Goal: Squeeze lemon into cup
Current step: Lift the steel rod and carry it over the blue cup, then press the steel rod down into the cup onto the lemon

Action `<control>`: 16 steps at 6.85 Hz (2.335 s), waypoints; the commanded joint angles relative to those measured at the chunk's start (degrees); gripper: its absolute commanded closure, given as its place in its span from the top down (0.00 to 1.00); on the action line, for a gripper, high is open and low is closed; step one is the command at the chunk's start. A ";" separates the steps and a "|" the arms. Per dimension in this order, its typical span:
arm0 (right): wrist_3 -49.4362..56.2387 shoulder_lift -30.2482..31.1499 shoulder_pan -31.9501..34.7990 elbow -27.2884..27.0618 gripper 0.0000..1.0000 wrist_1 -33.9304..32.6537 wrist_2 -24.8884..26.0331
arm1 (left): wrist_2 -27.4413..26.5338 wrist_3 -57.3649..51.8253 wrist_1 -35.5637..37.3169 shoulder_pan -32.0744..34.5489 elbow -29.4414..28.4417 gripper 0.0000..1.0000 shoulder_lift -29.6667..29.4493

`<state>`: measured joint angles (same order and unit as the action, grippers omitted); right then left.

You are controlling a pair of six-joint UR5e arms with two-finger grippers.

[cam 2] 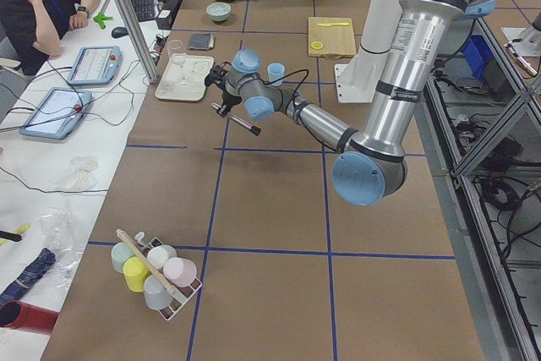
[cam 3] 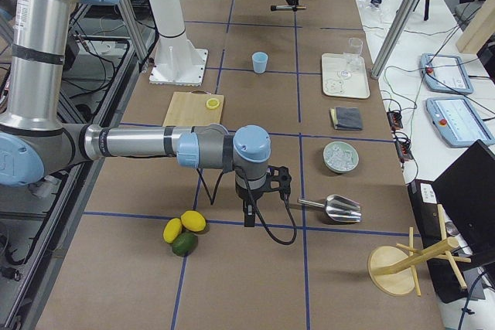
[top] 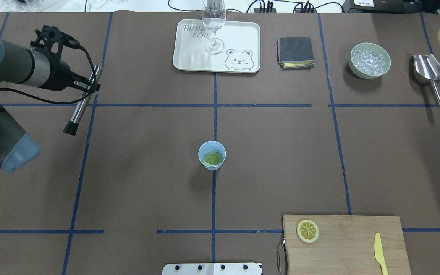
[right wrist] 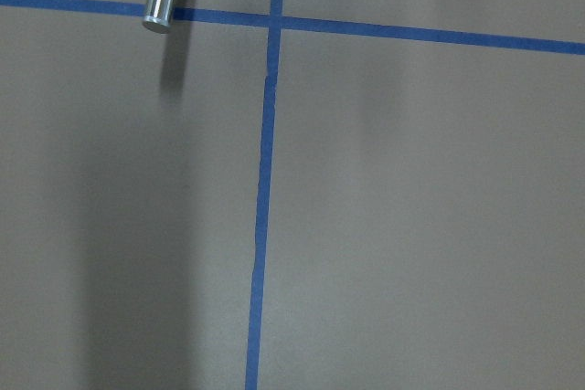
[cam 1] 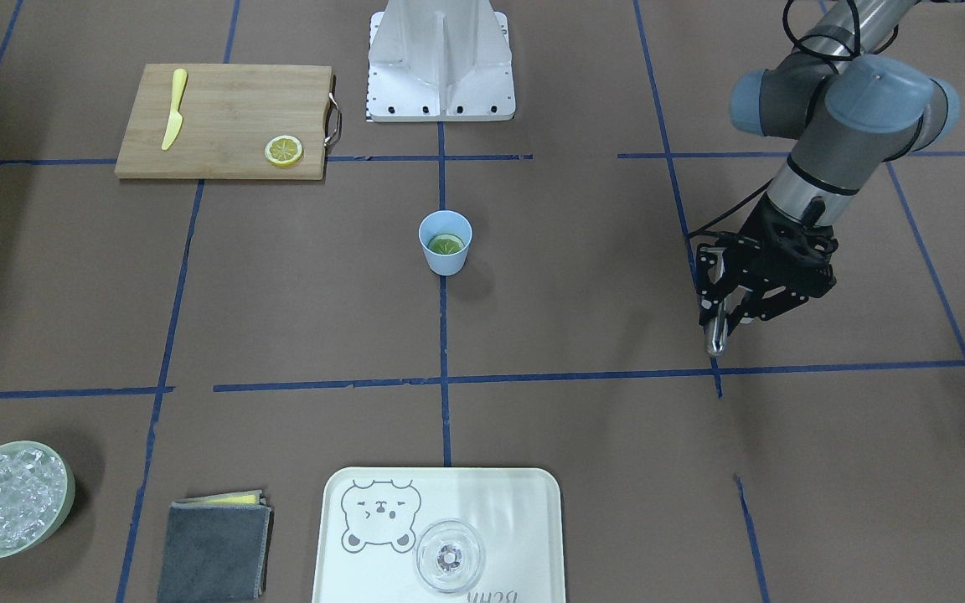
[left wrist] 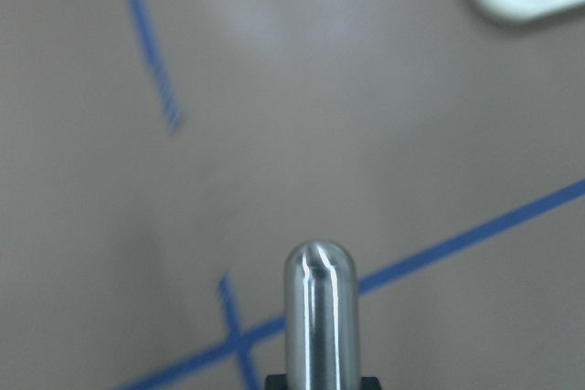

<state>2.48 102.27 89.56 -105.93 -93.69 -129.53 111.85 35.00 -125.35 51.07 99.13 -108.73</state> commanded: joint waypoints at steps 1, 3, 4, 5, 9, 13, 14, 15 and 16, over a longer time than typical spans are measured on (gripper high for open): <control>-0.19 0.04 0.00 0.19 1.00 -0.09 0.16 | -4.32 3.92 -16.75 0.08 0.89 0.00 -2.10; -0.37 -0.05 0.00 0.11 1.00 0.00 0.33 | -8.83 2.79 -38.36 -1.32 -2.00 0.00 -2.80; -0.45 -0.05 0.09 0.11 1.00 0.00 0.33 | -11.62 -0.51 -45.43 -2.37 -2.19 0.00 -2.81; -0.46 -0.05 0.09 0.11 1.00 0.00 0.33 | -20.53 -3.85 -49.33 -7.78 -2.19 0.00 -3.15; -0.54 -0.05 0.88 0.19 1.00 0.00 0.51 | -25.47 -17.31 -66.29 -20.22 -12.70 0.00 -10.00; -0.63 -0.14 1.06 0.46 1.00 -0.09 0.51 | -21.14 -23.75 -82.23 -25.93 -19.32 0.00 -12.12; -0.63 -0.14 1.14 0.46 1.00 -0.09 0.51 | -23.32 -23.84 -82.24 -27.33 -21.42 0.00 -13.86; -0.63 -0.14 1.32 0.46 1.00 -0.09 0.51 | -24.30 -23.92 -82.24 -27.34 -23.79 0.00 -15.36; -0.63 -0.14 1.32 0.46 1.00 -0.09 0.60 | -24.39 -24.10 -82.24 -27.34 -24.25 0.00 -15.29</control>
<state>1.85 102.13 90.82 -105.47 -93.78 -129.00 88.05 11.08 -207.50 23.94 76.20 -123.43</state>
